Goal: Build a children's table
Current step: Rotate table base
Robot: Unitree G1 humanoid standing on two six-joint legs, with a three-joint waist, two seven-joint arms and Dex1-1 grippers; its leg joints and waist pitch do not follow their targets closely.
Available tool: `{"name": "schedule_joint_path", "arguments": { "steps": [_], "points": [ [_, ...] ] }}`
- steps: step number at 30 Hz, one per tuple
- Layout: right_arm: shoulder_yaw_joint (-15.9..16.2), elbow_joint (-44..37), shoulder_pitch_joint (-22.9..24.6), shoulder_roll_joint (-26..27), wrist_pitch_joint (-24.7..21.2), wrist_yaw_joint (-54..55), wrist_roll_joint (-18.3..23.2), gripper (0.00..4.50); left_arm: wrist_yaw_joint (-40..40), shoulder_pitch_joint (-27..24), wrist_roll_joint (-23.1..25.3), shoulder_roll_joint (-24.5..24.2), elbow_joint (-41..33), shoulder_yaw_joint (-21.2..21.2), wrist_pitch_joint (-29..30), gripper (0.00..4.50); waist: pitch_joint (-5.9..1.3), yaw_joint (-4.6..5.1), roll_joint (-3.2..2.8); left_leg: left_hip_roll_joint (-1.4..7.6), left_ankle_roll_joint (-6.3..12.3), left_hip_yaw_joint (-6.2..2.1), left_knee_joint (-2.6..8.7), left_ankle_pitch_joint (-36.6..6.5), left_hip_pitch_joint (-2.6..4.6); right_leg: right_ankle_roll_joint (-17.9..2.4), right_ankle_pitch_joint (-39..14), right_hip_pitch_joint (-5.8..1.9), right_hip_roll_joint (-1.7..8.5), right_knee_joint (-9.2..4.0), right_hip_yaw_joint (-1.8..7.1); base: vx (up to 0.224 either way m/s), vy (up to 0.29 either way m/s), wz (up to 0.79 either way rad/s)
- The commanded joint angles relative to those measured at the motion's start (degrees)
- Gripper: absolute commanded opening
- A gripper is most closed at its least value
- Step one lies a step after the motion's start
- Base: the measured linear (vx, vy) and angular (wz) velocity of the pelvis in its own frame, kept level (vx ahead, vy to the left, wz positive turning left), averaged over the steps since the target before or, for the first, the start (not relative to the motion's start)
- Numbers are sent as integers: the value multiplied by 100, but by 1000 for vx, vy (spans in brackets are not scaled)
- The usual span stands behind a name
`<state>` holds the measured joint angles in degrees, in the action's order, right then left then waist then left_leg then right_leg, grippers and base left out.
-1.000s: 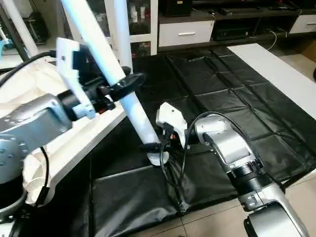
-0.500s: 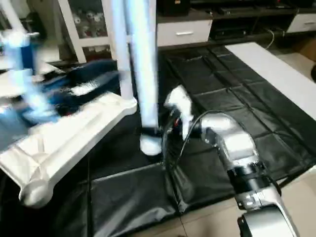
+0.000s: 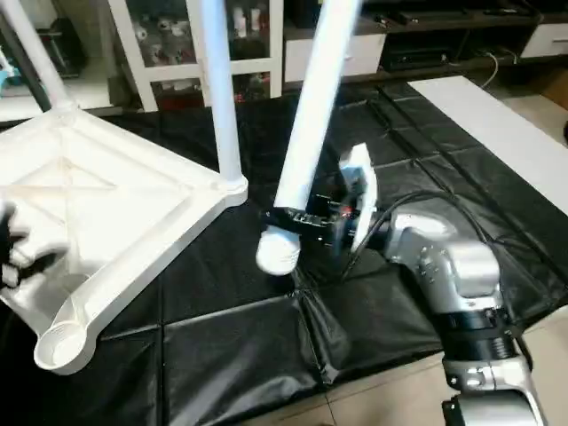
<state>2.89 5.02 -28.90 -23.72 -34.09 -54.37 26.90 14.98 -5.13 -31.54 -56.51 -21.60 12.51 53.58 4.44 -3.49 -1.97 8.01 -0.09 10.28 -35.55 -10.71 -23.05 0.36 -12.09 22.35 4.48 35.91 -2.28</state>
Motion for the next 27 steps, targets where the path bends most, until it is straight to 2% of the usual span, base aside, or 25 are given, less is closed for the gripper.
{"name": "schedule_joint_path", "arguments": {
  "steps": [1, 2, 3, 7, 10, 11, 12, 13, 16, 17, 20, 21, 22, 23, 25, 27],
  "points": [
    [55, 54, 36, 115, 350, 457, -371, 187, 56, -129, 318, -141, -4, -52, -56, 334, -299, 28, -77, 459, -735, -256, 628, -2433, 252, -833, -1944, 31, 388, -478, 266, 0, 0, 0],
    [-5, 42, 62, 204, 349, 580, -340, 187, 63, -195, 376, -135, 16, -10, -76, 334, -292, 44, -49, 455, -715, -268, 629, -2547, 254, -806, -2064, 24, 399, -500, 275, 0, 0, 0],
    [-5, 42, 62, 204, 349, 580, -340, 187, 63, -195, 376, -135, 16, -10, -76, 334, -295, 34, -58, 457, -677, -268, 625, -2544, 276, -795, -2030, 40, 397, -512, 287, 0, 0, 0],
    [-134, -47, 198, 480, 411, 1151, -399, 187, 231, -562, 607, -339, -3, -64, -186, 334, -281, 55, -49, 460, -618, -294, 652, -2436, 213, -801, -1806, 14, 381, -474, 276, 0, 0, 0],
    [-85, -57, 279, 515, 551, 1257, -538, 187, 289, -567, 694, -334, -10, -299, -297, 334, -281, 41, -72, 465, -641, -270, 660, -2482, 259, -790, -1679, 55, 358, -494, 281, 0, 0, 0],
    [-71, -23, 311, 577, 667, 1348, -658, 187, 318, -402, 774, -205, -20, -572, -332, 334, -276, 39, -67, 460, -667, -263, 661, -2573, 268, -797, -1695, 61, 361, -493, 285, 0, 0, 0],
    [-71, -23, 311, 577, 667, 1348, -658, 187, 318, -402, 774, -205, -20, -572, -332, 334, -285, 33, -78, 459, -689, -264, 668, -2562, 277, -803, -1614, 58, 358, -481, 283, 0, 0, 0],
    [-69, -11, 324, 630, 734, 1448, -716, 187, 322, -136, 924, -28, 46, -907, -375, 334, -289, 36, -77, 457, -692, -266, 668, -2519, 271, -825, -1521, 49, 359, -466, 281, 0, 0, 0],
    [-75, -46, 338, 671, 748, 1540, -703, 187, 304, 193, 1179, 147, 252, -1322, -485, 334, -304, 31, -95, 442, -674, -248, 655, -2259, 252, -904, -1151, 4, 359, -444, 278, 0, 0, 0],
    [-69, -77, 348, 680, 745, 1592, -684, 187, 317, 349, 1303, 245, 377, -1487, -563, 334, -307, 18, -110, 434, -652, -241, 644, -2242, 269, -894, -1192, 8, 359, -452, 279, 0, 0, 0],
    [-61, -116, 372, 679, 756, 1645, -688, 187, 369, 598, 1446, 431, 570, -1754, -659, 334, -311, 17, -97, 435, -651, -244, 635, -2266, 265, -909, -1331, -11, 372, -462, 281, 0, 0, 0],
    [-70, -125, 383, 686, 767, 1660, -698, 187, 404, 694, 1528, 494, 656, -1881, -721, 334, -305, 35, -103, 438, -629, -260, 648, -2231, 224, -909, -1334, -44, 377, -463, 275, 0, 0, 0],
    [-129, -142, 401, 711, 790, 1687, -722, 187, 446, 955, 1676, 723, 881, -2155, -898, 334, -310, 30, -114, 434, -633, -244, 642, -2287, 268, -894, -1402, -4, 364, -486, 276, 0, 0, 0],
    [-161, -147, 402, 718, 804, 1711, -733, 187, 474, 1081, 1730, 847, 961, -2272, -995, 334, -312, 33, -104, 432, -632, -236, 632, -2298, 275, -909, -1395, -1, 364, -482, 282, 0, 0, 0],
    [-213, -142, 391, 720, 818, 1752, -734, 187, 589, 1302, 1863, 1043, 1057, -2530, -1190, 334, -336, 15, -137, 441, -605, -244, 624, -2127, 255, -987, -1221, -41, 382, -457, 282, 0, 0, 0],
    [-221, -140, 388, 713, 817, 1759, -725, 187, 629, 1373, 1902, 1114, 1082, -2621, -1231, 334, -342, 21, -123, 444, -578, -249, 624, -2061, 238, -1013, -1130, -60, 380, -442, 271, 0, 0, 0]
  ]
}}
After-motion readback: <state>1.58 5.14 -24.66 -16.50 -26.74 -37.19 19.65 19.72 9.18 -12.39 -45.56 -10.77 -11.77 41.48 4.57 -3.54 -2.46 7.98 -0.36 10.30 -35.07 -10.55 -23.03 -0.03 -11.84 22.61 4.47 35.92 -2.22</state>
